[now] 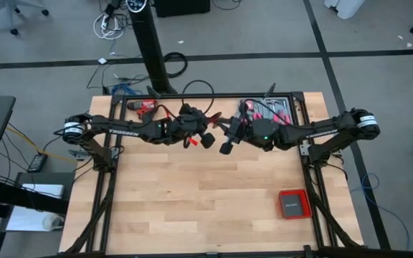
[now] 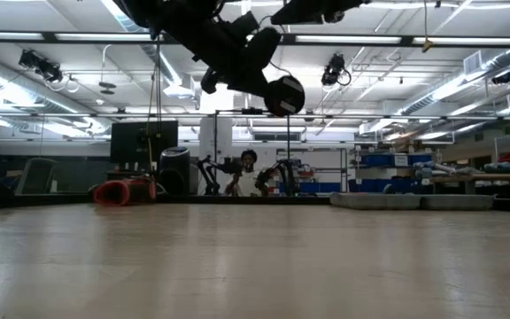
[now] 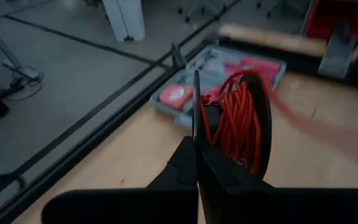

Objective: Coil cords
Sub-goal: Coil the red wire on the black spool

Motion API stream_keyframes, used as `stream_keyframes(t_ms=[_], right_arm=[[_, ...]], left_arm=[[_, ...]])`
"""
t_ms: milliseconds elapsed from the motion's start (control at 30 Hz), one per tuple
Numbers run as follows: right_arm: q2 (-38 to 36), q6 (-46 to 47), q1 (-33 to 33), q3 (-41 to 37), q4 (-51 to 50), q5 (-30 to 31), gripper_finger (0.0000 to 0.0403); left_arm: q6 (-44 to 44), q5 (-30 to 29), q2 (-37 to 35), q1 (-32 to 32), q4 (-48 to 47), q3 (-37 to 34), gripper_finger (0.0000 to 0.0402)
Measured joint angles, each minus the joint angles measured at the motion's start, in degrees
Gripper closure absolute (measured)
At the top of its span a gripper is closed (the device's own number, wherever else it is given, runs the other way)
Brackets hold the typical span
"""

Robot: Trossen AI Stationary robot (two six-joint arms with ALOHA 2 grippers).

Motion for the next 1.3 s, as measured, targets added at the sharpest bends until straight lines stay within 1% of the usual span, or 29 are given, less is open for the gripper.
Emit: stream_keyframes(t_ms=[133, 233, 300, 367, 467, 633, 900, 1033, 1133, 1300], right_arm=[[0.4, -0.1, 1.0, 0.2, 1.0, 0.2, 0.0403], [-0.7, -1.6, 2.0, 0.2, 1.2, 2.3, 0.0403], [-1.4, -3.2, 2.6, 0.2, 2.7, 3.6, 0.0403], [-1.7, -3.5, 2.6, 0.2, 3.3, 3.6, 0.0403], [-1.8, -3.5, 2.6, 0.2, 2.7, 3.4, 0.0403], [-1.5, -3.5, 2.6, 0.2, 2.1, 3.1, 0.0403], [-1.6, -3.5, 3.4, 0.2, 2.4, 3.2, 0.0403], [-1.6, -3.5, 4.1, 0.2, 2.1, 4.0, 0.0403], [-1.3, -3.5, 4.6, 0.0, -0.4, 4.5, 0.0403], [-1.5, -2.5, 4.6, 0.1, -2.8, 5.2, 0.0403]], left_arm=[[-0.2, 0.6, 0.0, 0.9, 3.9, 0.0, 0.0401], [-0.5, 1.7, 0.0, 2.3, 5.9, 0.0, 0.0401], [-2.4, 4.2, 0.0, 3.6, 7.3, 0.0, 0.0401], [-4.5, 7.3, 0.0, 4.9, 8.4, 0.0, 0.0401], [-7.4, 9.9, 0.0, 6.3, 9.9, 0.0, 0.0401], [-10.4, 12.2, 0.0, 6.7, 13.6, 0.0, 0.0401], [-11.9, 15.9, 0.2, 7.0, 18.5, -0.2, 0.0401], [-14.8, 21.3, 0.2, 8.6, 20.9, -0.2, 0.0401], [-18.1, 25.5, 0.0, 10.1, 23.9, 0.0, 0.0401], [-20.8, 29.2, 0.1, 11.2, 27.7, 0.0, 0.0401]])
